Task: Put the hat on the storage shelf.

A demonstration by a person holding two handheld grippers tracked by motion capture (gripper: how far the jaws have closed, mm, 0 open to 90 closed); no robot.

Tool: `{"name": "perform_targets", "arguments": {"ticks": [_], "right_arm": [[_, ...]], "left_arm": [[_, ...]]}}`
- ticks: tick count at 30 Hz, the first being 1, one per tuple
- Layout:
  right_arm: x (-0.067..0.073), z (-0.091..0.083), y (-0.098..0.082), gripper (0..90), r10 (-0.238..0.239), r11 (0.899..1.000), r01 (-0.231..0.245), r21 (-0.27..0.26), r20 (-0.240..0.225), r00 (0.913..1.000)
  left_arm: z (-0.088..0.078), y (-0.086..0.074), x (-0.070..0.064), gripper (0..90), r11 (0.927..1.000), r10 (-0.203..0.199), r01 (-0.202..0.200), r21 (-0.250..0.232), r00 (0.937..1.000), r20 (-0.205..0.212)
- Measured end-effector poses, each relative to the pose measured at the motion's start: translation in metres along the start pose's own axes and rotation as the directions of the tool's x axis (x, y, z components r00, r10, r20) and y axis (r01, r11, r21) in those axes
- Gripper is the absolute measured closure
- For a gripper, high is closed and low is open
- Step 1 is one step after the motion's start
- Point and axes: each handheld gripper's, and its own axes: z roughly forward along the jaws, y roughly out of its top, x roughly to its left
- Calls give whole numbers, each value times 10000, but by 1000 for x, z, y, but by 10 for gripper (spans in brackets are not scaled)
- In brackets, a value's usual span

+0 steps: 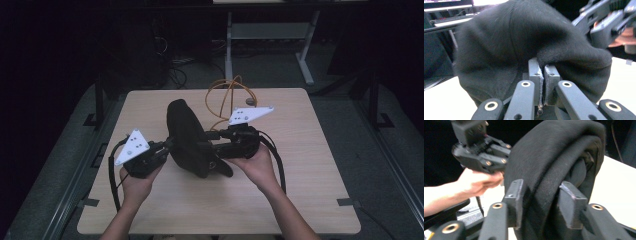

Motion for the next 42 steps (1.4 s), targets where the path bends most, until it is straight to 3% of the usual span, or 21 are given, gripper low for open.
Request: {"name": "perform_targets", "arguments": {"ticks": [2,4,6,10,16,23,28,42], "right_arm": [[-4,-2,-1,481,327,9995,-326,44,-285,9991],[-3,-4,-3,471,29,9997,-31,224,87,10000],[-4,-7,-5,454,71,9998,-70,204,-20,10000],[-4,-12,-7,430,-286,9986,270,464,338,9990],[-9,-17,-14,402,-407,9962,353,797,674,9969],[-19,-26,-24,369,-110,9974,50,719,823,9965],[-29,-35,-31,345,92,9977,-154,656,940,9955],[-44,-64,-61,304,401,9962,-526,693,1717,9843]], "left_arm": [[-4,6,4,873,10000,-55,55,-61,10000,-74],[-6,10,9,873,9998,-187,187,38,9998,-25],[-8,13,13,873,9997,-182,184,163,9998,-89],[-14,15,18,873,9995,-247,249,186,9997,-75],[-17,18,22,873,9992,-268,270,291,9996,-70],[-13,21,29,872,9985,-251,254,477,9997,-69],[-9,22,36,872,9969,-555,552,562,9984,51],[-3,39,49,872,9966,-558,547,612,9983,161]]}}
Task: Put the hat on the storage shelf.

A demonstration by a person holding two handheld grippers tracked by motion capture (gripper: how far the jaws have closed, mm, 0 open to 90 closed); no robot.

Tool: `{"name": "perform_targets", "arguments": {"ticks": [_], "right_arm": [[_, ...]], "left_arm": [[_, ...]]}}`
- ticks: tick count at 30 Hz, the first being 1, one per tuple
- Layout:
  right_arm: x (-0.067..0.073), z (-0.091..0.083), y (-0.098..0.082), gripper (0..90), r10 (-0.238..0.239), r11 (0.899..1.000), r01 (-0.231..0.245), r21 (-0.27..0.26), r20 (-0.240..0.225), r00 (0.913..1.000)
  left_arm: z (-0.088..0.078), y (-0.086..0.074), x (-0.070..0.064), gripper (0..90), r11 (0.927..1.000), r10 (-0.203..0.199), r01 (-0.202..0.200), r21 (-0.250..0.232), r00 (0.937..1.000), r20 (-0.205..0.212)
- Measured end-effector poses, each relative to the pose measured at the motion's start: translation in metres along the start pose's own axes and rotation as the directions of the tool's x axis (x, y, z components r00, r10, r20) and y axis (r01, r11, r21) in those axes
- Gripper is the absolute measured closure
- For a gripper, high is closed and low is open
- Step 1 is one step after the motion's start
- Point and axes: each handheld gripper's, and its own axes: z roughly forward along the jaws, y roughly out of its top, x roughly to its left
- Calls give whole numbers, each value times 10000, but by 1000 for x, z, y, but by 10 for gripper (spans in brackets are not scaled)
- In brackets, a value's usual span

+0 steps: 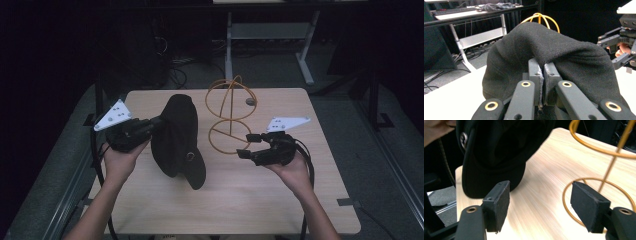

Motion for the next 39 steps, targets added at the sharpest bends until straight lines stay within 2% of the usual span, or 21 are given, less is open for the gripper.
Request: {"name": "perform_targets", "arguments": {"ticks": [8,12,19,23,30,35,39], "right_arm": [[-9,-18,-19,294,331,9994,-327,-130,276,9991],[-14,-28,-30,281,463,9989,-455,-140,601,9971],[-21,-41,-45,275,636,9980,-635,-40,905,9939],[-26,-46,-55,268,785,9969,-786,-36,950,9924],[-32,-47,-76,237,913,9947,-957,366,1070,9901],[-35,-49,-82,221,952,9934,-1022,525,1228,9879],[-36,-52,-85,221,977,9938,-1037,398,1301,9867]], "left_arm": [[3,10,6,872,10000,-28,28,50,10000,24],[6,17,8,872,10000,-38,38,51,10000,48],[10,30,13,872,9999,105,-105,112,9999,55],[14,36,15,872,9994,237,-237,234,9997,5],[23,44,23,872,9997,32,-33,236,10000,83],[31,52,26,872,9992,67,-71,389,9999,113],[36,59,27,872,9987,137,-147,488,9997,204]]}}
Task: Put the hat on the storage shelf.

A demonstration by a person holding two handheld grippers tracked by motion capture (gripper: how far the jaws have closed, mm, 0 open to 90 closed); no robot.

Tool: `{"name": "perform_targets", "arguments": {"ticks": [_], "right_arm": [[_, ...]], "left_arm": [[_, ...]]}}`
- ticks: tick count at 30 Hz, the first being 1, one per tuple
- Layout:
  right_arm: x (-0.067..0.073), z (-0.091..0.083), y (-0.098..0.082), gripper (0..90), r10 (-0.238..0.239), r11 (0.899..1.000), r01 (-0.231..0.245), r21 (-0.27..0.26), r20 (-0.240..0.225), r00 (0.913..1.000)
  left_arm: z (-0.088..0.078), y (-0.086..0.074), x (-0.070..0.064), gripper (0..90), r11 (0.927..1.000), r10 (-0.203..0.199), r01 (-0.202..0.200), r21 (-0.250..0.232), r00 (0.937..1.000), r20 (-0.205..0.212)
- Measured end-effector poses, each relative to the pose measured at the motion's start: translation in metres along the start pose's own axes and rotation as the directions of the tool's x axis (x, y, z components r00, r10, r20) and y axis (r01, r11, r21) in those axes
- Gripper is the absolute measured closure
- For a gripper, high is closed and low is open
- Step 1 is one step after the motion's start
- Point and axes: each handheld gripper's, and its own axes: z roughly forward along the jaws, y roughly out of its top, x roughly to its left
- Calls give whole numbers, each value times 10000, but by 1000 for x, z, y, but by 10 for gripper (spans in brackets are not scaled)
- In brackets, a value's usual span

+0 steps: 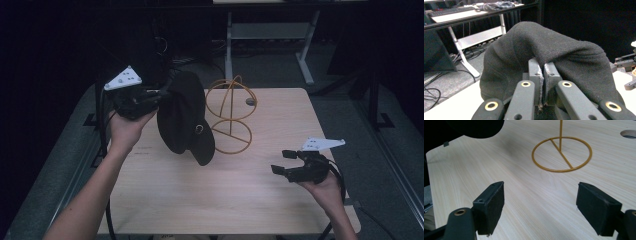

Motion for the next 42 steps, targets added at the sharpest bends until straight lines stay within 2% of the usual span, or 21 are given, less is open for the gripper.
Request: {"name": "perform_targets", "arguments": {"ticks": [6,15,21,30,35,38,39,42], "right_arm": [[-3,-6,-3,219,40,9999,-38,-104,150,9999],[-9,-17,-4,217,42,9994,-28,-356,389,9992],[-13,-22,-5,217,83,9986,-56,-525,502,9987],[-17,-28,-5,217,207,9961,-143,-868,724,9972],[-19,-30,-5,217,329,9951,-260,-952,715,9969],[-20,-30,-6,217,363,9946,-291,-997,708,9968],[-20,-30,-6,217,374,9946,-302,-997,712,9968],[-22,-30,-6,217,402,9950,-334,-944,707,9967]], "left_arm": [[10,15,1,872,9999,135,-136,40,9998,110],[27,41,-2,872,9976,608,-612,332,9981,132],[42,59,-2,872,9967,718,-725,355,9972,226],[69,81,-1,872,9930,938,-960,693,9950,337],[84,102,-3,872,9883,1178,-1212,928,9922,409],[97,113,-7,872,9784,1515,-1569,1347,9872,502],[101,114,-8,871,9790,1450,-1517,1363,9878,574],[113,117,-10,871,9744,1460,-1575,1607,9859,811]]}}
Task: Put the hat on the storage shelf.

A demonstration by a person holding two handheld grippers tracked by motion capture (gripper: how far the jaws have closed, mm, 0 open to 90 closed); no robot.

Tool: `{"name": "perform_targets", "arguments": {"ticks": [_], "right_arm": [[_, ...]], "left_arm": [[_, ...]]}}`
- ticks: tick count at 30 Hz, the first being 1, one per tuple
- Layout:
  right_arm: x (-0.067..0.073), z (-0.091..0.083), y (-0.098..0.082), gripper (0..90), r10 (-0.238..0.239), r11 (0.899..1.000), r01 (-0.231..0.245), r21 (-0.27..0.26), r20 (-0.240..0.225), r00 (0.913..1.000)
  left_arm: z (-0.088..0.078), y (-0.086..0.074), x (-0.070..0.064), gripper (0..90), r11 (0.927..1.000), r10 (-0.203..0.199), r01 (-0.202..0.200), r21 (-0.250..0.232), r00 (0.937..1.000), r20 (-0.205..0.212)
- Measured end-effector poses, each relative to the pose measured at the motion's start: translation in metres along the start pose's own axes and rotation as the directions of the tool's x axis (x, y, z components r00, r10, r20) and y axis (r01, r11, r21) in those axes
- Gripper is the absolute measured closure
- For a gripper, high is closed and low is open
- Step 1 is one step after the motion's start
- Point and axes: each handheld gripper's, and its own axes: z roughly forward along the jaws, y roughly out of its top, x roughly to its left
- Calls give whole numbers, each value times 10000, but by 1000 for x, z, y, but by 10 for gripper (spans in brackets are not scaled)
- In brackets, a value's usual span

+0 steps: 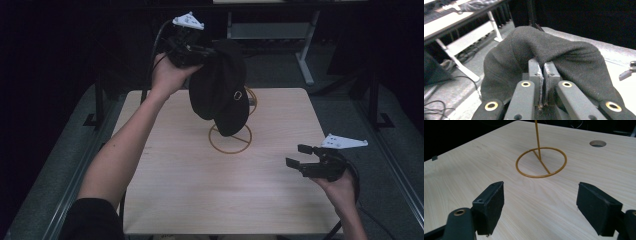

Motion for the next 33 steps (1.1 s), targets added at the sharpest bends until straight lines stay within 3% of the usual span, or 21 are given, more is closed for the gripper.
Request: {"name": "perform_targets", "arguments": {"ticks": [5,10,15,18,23,27,33], "right_arm": [[-2,0,-2,217,106,9999,-106,-10,-16,9999],[-2,1,-4,217,73,10000,-73,7,-54,10000],[-1,3,-6,217,17,9999,-16,107,-103,9999],[0,5,-7,217,-22,9998,24,200,-131,9999],[0,5,-7,217,-5,9998,8,196,-142,9999],[0,4,-8,217,16,9999,-14,171,-118,9999],[-1,6,-10,218,-1,9996,2,268,-21,10000]], "left_arm": [[22,1,-4,870,9990,-101,88,439,9995,305],[49,-3,-10,866,9955,-474,406,853,9957,791],[83,-6,-21,858,9874,-341,202,1571,9957,860],[93,-6,-24,850,9876,-463,321,1536,9949,897],[96,-5,-22,747,9880,-861,717,1368,9910,1028],[90,-4,-24,650,9906,-791,680,1184,9927,916],[76,-10,-22,609,9911,-728,629,1170,9940,817]]}}
